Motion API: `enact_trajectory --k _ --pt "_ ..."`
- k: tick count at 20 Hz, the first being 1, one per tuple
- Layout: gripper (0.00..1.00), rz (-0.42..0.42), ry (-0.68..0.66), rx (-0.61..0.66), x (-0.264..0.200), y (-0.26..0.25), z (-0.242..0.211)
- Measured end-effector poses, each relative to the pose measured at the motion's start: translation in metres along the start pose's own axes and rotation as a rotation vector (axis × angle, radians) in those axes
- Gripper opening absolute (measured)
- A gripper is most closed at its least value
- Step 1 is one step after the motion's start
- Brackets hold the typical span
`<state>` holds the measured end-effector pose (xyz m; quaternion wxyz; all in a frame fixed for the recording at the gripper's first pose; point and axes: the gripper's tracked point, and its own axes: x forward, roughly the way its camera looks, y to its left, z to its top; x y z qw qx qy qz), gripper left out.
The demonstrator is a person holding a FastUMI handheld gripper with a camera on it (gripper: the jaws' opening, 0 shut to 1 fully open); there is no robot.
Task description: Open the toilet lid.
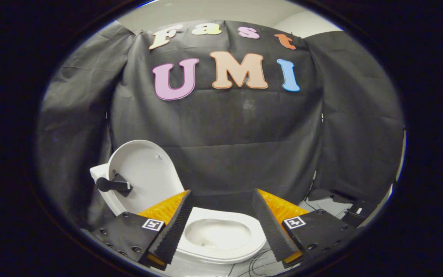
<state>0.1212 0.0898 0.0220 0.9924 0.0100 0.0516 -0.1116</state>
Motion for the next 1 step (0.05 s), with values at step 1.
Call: enact_trajectory --k 1 --pt "0.97 0.004 0.004 -0.006 -0.0037 -0.0044 -0.0013"
